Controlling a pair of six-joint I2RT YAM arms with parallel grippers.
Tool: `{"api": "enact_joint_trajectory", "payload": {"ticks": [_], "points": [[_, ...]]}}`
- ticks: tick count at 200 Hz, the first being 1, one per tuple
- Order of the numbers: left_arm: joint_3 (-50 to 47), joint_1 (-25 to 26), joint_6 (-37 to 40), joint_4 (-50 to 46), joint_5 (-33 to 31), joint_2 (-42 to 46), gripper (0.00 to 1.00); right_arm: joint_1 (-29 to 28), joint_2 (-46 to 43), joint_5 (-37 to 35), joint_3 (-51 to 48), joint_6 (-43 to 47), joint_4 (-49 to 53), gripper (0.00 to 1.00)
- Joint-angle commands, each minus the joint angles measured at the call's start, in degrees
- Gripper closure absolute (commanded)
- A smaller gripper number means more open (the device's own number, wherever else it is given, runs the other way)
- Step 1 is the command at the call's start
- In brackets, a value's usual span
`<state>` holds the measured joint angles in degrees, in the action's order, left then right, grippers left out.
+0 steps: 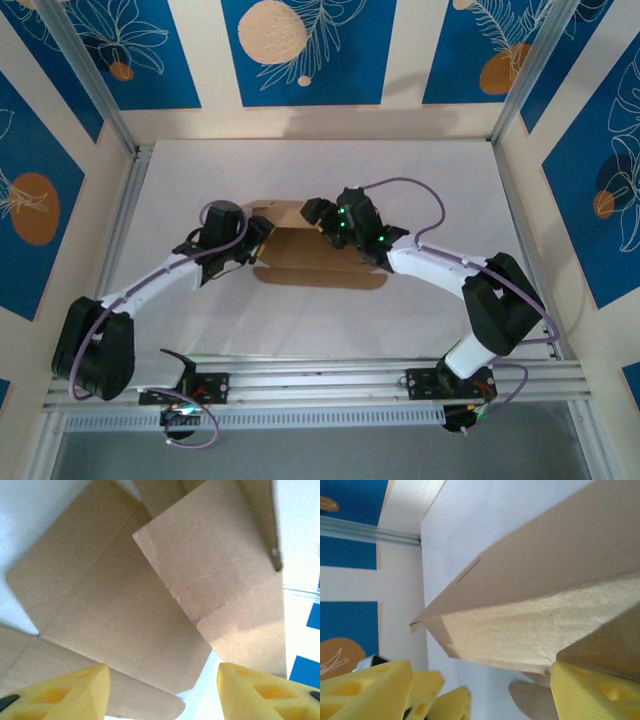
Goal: Fold the paper box
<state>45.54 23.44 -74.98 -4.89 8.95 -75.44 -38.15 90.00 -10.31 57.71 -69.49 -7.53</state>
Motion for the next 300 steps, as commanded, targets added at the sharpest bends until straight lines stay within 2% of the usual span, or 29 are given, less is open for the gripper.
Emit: {"api": "enact_joint_trajectory", "payload": {"ticks": [1, 24, 42, 82, 94, 114, 132, 152, 160, 183, 216, 249, 300], "points": [[4.3, -2.7, 7.2, -6.0, -1.8, 3.0, 0.37, 2.5, -0.3, 0.9, 4.0, 6.7, 7.1, 0.26], [5.8, -6.3, 13.0, -8.7, -4.4, 4.7, 0.34, 7.6, 1.3, 7.1, 5.7, 9.0, 5.5, 0.26], [7.8, -8.6, 16.9, -10.3, -6.4, 4.3, 0.34, 11.0, 4.5, 11.8, 11.3, 11.9, 7.8, 0.28], [15.8, -10.0, 33.1, -13.6, -16.1, 0.4, 0.36, 13.5, 8.5, 22.1, 21.3, 17.4, 14.6, 0.31], [15.8, -10.2, 40.3, -9.7, -15.7, -0.4, 0.36, 13.1, 8.1, 22.3, 21.3, 18.4, 15.6, 0.32], [15.7, -10.1, 48.7, -3.3, -10.5, -2.0, 0.35, 12.7, 7.2, 21.5, 20.5, 17.2, 17.1, 0.34], [19.4, -10.2, 48.7, -5.1, -8.4, -4.9, 0.36, 12.8, 6.7, 20.0, 19.5, 11.9, 18.7, 0.33], [20.2, -10.2, 45.9, -6.1, -7.3, -5.7, 0.37, 12.1, 6.1, 15.6, 16.2, 4.7, 16.4, 0.28], [19.0, -10.1, 44.2, -4.8, -6.8, -5.1, 0.37, 11.6, 5.7, 13.4, 13.5, 0.9, 12.0, 0.27], [13.2, -10.2, 37.8, 1.5, -4.9, -2.2, 0.37, 9.3, 4.9, 3.7, 4.7, -9.3, -8.5, 0.27], [9.4, -10.2, 33.6, 3.2, -3.4, 1.2, 0.38, 7.9, 9.0, -1.7, 7.0, -12.1, -16.9, 0.32], [7.2, -10.2, 33.3, 2.4, -3.1, 5.2, 0.39, 8.8, 12.8, -2.4, 6.3, -15.6, -24.6, 0.39], [7.0, -10.3, 34.1, -2.7, -5.8, 9.4, 0.39, 11.6, 12.0, -3.1, 3.2, -17.3, -24.0, 0.55]]}}
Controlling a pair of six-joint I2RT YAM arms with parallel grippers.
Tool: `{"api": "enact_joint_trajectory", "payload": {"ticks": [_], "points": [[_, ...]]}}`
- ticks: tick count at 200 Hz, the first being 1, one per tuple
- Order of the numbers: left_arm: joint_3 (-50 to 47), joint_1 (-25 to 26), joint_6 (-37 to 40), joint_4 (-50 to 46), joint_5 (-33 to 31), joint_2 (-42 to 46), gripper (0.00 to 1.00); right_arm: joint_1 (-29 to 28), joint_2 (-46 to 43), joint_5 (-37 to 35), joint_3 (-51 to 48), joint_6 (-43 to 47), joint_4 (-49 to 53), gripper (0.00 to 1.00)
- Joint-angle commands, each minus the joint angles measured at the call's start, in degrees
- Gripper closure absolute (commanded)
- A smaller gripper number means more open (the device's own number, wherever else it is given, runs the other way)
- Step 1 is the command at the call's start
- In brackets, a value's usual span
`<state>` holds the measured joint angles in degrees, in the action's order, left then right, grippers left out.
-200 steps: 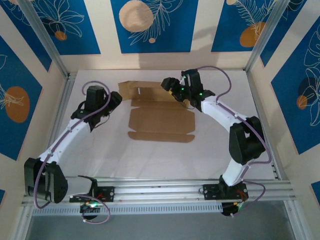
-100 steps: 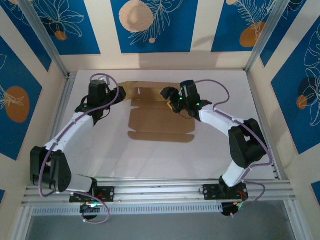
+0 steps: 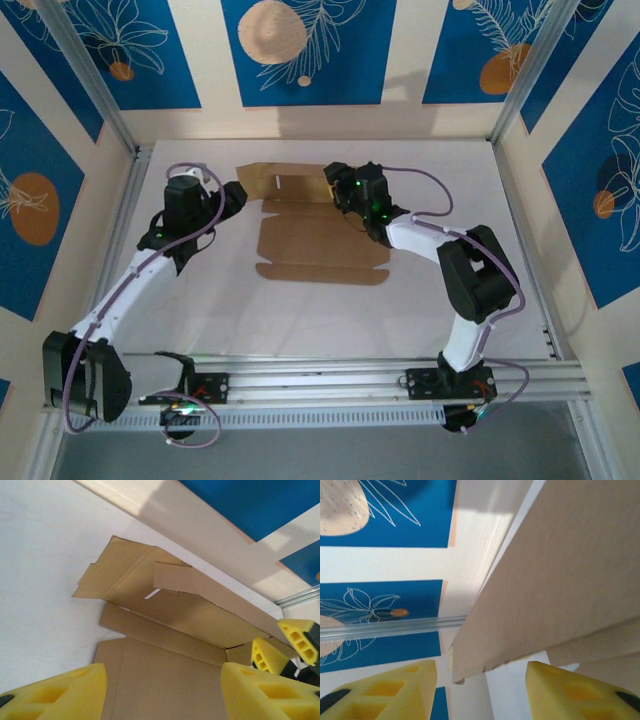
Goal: Fold the paper box
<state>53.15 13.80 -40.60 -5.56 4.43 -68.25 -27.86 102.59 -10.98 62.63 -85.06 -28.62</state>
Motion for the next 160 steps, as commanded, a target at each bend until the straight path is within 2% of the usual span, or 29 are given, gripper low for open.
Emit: {"api": "enact_joint_trajectory", "payload": {"ticks": [1, 24, 47, 76, 97, 141, 160], "points": [[-0.7, -0.6, -0.3, -2.1, -1.3, 2.3, 0.39, 1.3, -0.6, -2.5, -1.8, -1.8, -2.9, 0.55], [-0.7, -0.6, -0.1, -3.0, -1.4, 3.4, 0.39, 3.1, -0.9, -0.9, -2.7, -3.0, -3.0, 0.68], [-0.9, -0.6, -0.1, -4.2, -1.3, 3.6, 0.39, 4.3, -1.8, 1.1, -3.5, -3.9, -2.9, 0.75], [-1.3, -0.6, -0.2, -4.6, -0.7, 4.5, 0.39, 5.3, -4.9, 3.2, -4.3, -6.2, 0.2, 0.79], [-1.4, -0.6, -0.3, -4.8, -0.5, 4.9, 0.38, 6.5, -6.7, 7.5, -2.3, -7.4, 7.6, 0.82], [-1.6, -0.6, -0.8, -5.4, -0.8, 5.2, 0.38, 9.1, -9.7, 15.2, 1.1, -2.5, 21.2, 0.88], [-1.7, -0.6, -1.1, -5.6, -0.9, 5.3, 0.38, 10.7, -10.6, 18.9, 0.7, -1.1, 23.4, 0.91]]}}
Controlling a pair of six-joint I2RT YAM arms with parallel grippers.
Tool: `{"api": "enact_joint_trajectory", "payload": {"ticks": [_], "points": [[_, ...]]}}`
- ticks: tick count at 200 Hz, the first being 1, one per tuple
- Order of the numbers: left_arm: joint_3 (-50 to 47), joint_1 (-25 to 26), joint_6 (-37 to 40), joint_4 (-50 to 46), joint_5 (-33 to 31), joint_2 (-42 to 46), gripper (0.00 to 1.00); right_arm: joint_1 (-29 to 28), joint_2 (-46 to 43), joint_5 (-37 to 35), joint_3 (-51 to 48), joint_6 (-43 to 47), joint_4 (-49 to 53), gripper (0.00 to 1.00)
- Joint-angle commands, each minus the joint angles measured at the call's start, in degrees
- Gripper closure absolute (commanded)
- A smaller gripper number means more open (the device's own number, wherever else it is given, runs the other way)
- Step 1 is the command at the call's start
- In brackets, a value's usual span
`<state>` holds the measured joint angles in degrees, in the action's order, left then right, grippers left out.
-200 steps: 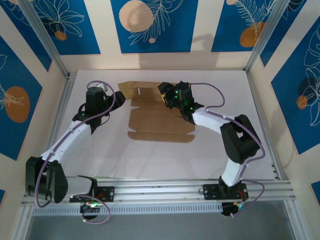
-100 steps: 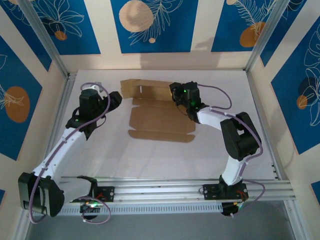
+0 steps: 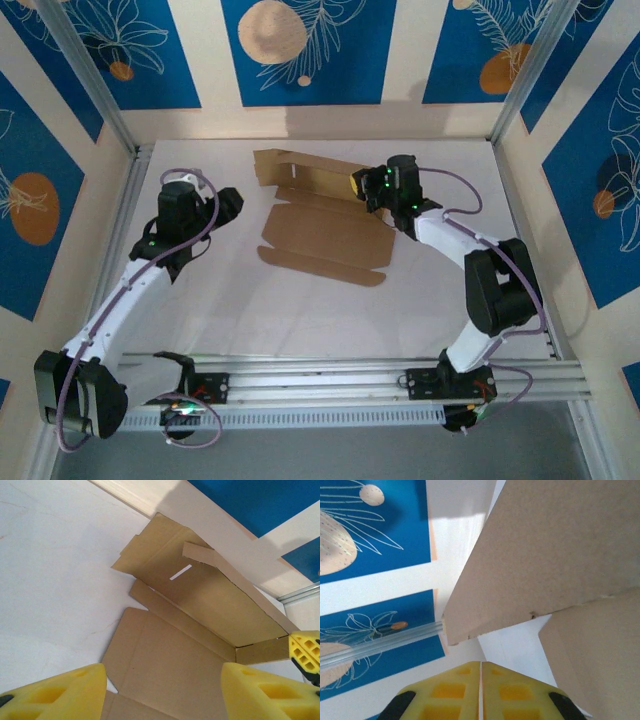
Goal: Fold the paper box
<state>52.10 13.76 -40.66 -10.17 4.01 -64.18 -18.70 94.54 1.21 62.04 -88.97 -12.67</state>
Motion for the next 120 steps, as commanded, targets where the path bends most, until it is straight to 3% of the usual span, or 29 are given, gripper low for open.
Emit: {"api": "enact_joint_trajectory", "payload": {"ticks": [1, 38, 47, 59, 68, 82, 120], "points": [[-0.7, -0.5, -1.1, -1.0, -0.5, 1.2, 0.38, 1.6, -2.5, 7.1, 1.2, 2.9, 7.5, 0.91], [-1.1, -0.5, -1.3, -1.1, -1.1, 1.5, 0.38, 4.7, -4.7, 11.4, -0.4, 5.2, 9.4, 0.91], [-1.2, -0.5, -1.5, -0.9, -1.0, 1.4, 0.38, 4.8, -5.5, 10.9, -0.6, 5.7, 9.3, 0.81], [-1.2, -0.5, -1.7, -0.6, -0.9, 1.2, 0.38, 4.3, -6.1, 9.5, -0.9, 5.6, 8.3, 0.6], [-1.2, -0.5, -1.8, -0.4, -1.0, 1.3, 0.38, 3.2, -6.6, 7.2, -1.6, 4.9, 6.2, 0.49], [-1.4, -0.5, -1.8, 0.2, -1.2, 1.5, 0.38, 0.8, -7.0, 1.1, -2.7, 3.6, 2.5, 0.41], [-1.8, -0.5, -2.4, 1.7, -1.4, 2.5, 0.38, -8.0, -4.5, -20.9, -4.6, -4.3, -5.3, 0.34]]}}
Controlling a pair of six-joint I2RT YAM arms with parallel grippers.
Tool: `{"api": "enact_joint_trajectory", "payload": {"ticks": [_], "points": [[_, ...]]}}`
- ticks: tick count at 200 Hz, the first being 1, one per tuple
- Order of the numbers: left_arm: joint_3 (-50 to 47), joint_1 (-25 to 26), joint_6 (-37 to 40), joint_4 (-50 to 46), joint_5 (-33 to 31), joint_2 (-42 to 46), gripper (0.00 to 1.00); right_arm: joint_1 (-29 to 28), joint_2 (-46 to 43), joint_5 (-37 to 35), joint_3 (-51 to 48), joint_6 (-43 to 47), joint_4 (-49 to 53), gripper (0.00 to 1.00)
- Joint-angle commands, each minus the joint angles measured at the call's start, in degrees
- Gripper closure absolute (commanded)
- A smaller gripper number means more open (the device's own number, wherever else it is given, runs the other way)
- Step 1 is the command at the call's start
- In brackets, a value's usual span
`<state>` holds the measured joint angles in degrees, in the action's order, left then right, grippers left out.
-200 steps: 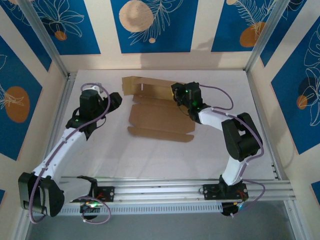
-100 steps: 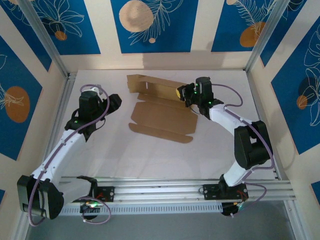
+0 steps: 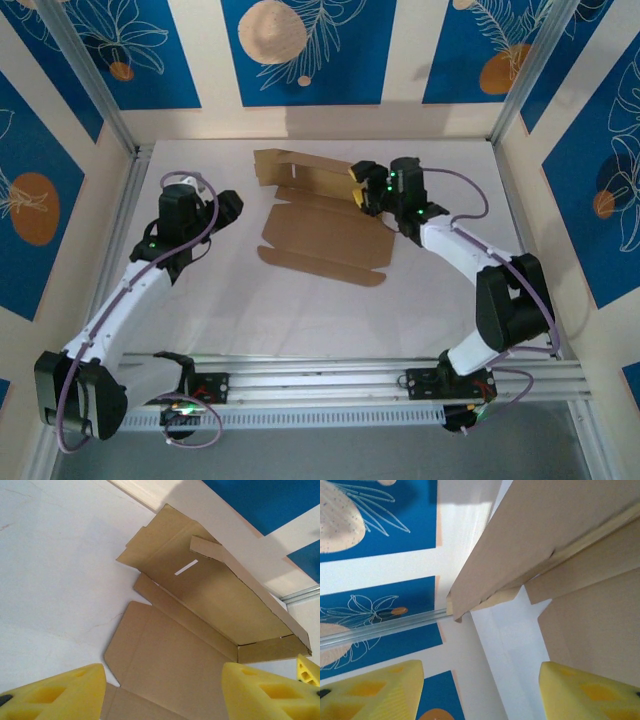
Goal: Fold the paper box
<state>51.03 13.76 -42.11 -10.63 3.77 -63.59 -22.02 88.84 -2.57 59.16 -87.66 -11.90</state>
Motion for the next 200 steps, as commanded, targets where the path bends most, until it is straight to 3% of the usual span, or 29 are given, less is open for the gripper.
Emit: {"api": "enact_joint_trajectory", "payload": {"ticks": [1, 15, 58, 87, 140, 200], "points": [[-0.8, -0.5, -0.9, 2.2, -1.1, 2.0, 0.37, -4.9, 1.4, -17.9, -1.7, -5.8, -6.1, 0.34], [-0.9, -0.4, -1.4, 2.9, -0.8, 2.2, 0.37, -7.2, 3.7, -24.3, 0.1, -6.5, -5.9, 0.33], [-1.0, -0.5, -2.9, 4.8, 0.5, 2.5, 0.37, -9.4, 13.4, -29.8, 5.6, -9.4, -11.9, 0.34], [-1.3, -0.5, -4.1, 5.8, 1.2, 2.4, 0.37, -9.6, 18.7, -32.8, 7.4, -9.8, -17.9, 0.43], [-1.7, -0.4, -4.0, 6.8, 2.6, 2.4, 0.38, -7.6, 24.7, -29.7, 9.0, -8.6, -30.1, 0.6], [-1.7, -0.5, -4.2, 7.3, 3.1, 2.2, 0.39, -7.9, 21.1, -23.3, 3.0, -10.3, -33.1, 0.66]]}}
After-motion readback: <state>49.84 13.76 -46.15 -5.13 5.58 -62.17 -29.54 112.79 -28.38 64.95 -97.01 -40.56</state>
